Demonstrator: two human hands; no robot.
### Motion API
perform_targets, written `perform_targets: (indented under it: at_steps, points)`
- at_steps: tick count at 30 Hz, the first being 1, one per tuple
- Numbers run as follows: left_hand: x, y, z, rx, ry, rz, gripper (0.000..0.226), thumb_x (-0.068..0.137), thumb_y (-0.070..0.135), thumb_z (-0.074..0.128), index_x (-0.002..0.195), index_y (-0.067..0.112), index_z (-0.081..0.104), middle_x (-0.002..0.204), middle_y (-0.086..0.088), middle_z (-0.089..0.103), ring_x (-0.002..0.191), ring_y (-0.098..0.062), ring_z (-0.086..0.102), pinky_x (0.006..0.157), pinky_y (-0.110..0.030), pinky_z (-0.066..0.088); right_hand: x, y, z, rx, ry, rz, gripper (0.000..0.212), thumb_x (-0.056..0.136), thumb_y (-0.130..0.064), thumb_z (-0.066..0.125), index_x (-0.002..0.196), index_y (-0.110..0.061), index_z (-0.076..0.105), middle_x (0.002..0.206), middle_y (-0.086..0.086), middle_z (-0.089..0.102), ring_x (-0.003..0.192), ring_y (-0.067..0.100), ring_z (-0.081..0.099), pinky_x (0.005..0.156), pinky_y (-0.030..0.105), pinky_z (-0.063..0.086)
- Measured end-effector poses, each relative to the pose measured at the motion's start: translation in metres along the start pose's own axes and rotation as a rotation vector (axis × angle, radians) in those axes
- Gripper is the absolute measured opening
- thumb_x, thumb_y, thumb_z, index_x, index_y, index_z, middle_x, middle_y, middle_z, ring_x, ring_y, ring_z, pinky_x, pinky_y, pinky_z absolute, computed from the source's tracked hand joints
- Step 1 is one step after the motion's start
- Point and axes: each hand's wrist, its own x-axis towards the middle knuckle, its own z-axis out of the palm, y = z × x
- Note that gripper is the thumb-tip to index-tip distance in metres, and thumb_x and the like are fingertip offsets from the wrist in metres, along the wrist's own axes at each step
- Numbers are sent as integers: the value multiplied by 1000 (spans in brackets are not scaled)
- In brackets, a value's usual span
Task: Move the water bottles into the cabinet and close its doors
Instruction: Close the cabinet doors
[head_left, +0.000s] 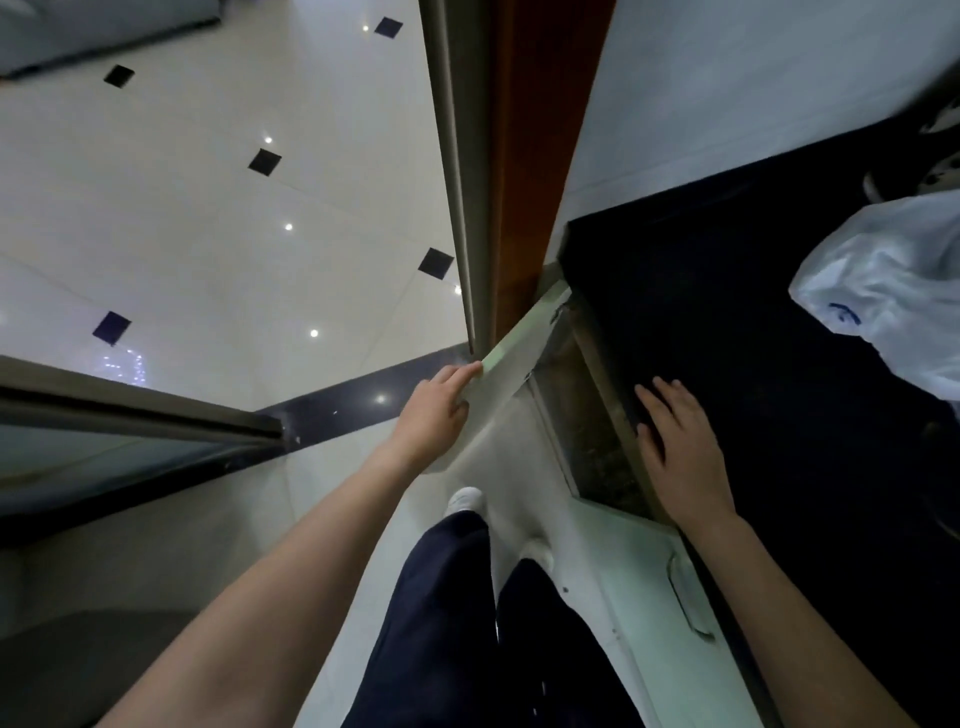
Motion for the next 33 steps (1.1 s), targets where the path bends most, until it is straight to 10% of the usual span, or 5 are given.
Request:
perform_targets:
  at_steps: [9, 33]
  points:
    - [-35, 64, 61, -643, -212, -81, 70, 90, -1, 64, 150, 21, 36, 142, 3, 47, 128, -15, 50, 84, -1, 44, -41, 25, -2, -122, -11, 43, 48, 101, -30, 45, 148, -24, 40, 156, 10, 33, 147, 29, 20, 120, 48, 16]
    - [-17, 151, 138, -846, -80, -93, 81, 83, 2, 75, 148, 25, 31, 120, -1, 55, 98, -10, 66, 74, -10, 52, -57, 47, -1, -29, 11, 114, 55, 99, -40, 49, 151, -31, 32, 162, 2, 22, 152, 20, 5, 122, 36, -1]
